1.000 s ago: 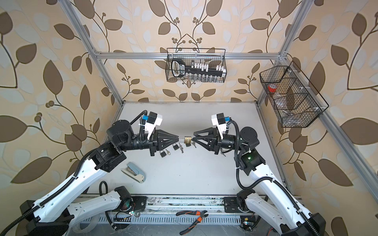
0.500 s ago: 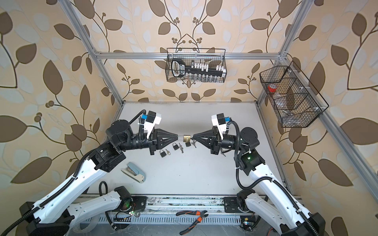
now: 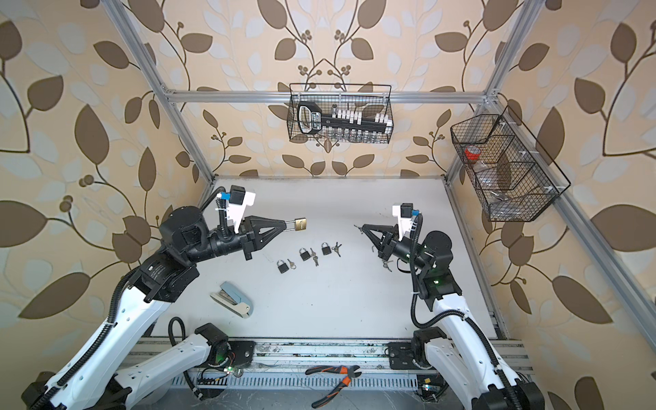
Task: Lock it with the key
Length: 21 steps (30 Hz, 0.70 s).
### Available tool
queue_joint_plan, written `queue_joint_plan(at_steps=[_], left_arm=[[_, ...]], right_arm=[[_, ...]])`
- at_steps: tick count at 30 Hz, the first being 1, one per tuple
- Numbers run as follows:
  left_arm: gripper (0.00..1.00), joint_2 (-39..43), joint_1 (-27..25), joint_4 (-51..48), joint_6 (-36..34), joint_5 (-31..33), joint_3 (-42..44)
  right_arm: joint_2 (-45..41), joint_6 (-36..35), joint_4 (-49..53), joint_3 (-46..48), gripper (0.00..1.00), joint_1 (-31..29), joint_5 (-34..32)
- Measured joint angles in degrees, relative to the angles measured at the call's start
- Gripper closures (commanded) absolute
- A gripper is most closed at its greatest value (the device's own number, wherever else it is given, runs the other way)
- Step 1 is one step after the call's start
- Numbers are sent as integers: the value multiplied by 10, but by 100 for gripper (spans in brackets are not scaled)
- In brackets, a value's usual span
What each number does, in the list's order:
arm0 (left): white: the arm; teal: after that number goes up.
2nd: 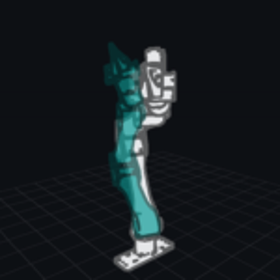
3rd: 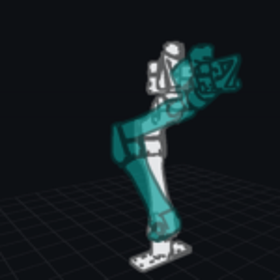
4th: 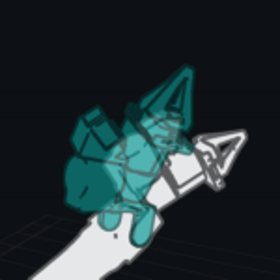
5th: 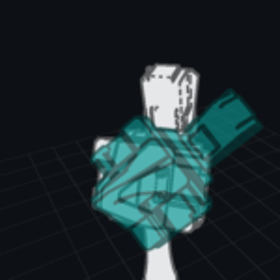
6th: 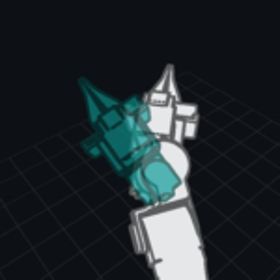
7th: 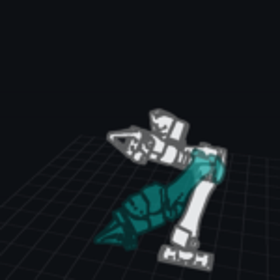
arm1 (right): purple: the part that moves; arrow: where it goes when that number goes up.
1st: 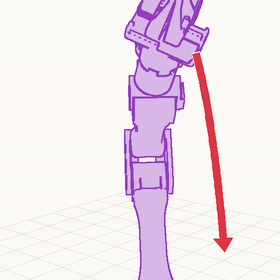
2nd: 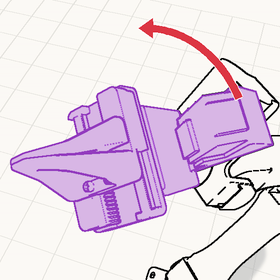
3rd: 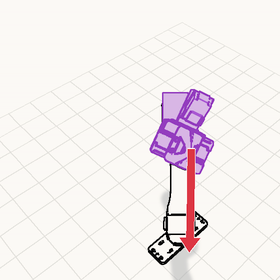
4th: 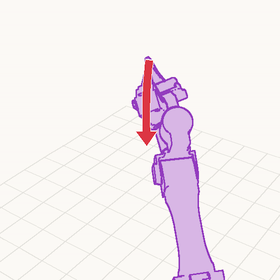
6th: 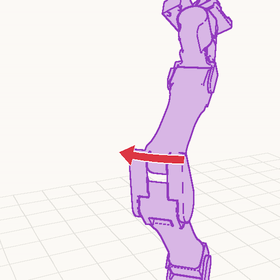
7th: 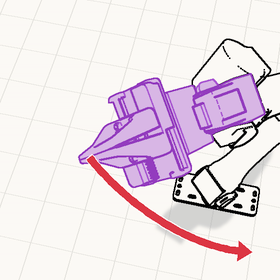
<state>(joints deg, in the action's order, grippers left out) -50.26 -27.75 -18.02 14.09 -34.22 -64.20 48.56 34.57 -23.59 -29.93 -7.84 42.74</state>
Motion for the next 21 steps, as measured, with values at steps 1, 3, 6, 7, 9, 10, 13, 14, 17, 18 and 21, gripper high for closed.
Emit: queue_joint_plan(at_steps=[1, 3, 6, 7, 9, 10, 13, 14, 17, 18, 21], left_arm=[[100, -9, 0, -12, -1, 12, 0], [100, -25, 0, -32, -1, 35, 0], [100, -47, 0, -53, 0, 63, 1], [100, -51, 0, -56, 0, 69, 2], [100, -55, 0, -60, 3, 78, 3], [100, -56, 0, -61, 5, 79, 3], [100, -64, 0, -63, 10, 79, 4], [100, -67, 0, -63, 10, 79, 4], [100, -73, 0, -67, 11, 79, 9], [100, -73, 0, -71, 11, 79, 10], [100, -72, 0, -84, 11, 78, 13]], right_arm=[[5, 1, 10, 7, 100, 2, -22], [16, 3, 26, 17, 100, 2, -67], [31, 8, 37, 40, 100, -5, -138], [39, 10, 38, 49, 100, -10, -162], [64, 16, 42, 58, 100, -26, -208], [81, 19, 43, 60, 100, -37, -230], [141, 30, 35, 60, 100, -68, -282], [160, 32, 28, 60, 100, -74, -290], [230, 43, 8, 57, 100, -82, -317], [253, 46, 2, 54, 100, -82, -324], [311, 50, -10, 40, 100, -82, -344]])
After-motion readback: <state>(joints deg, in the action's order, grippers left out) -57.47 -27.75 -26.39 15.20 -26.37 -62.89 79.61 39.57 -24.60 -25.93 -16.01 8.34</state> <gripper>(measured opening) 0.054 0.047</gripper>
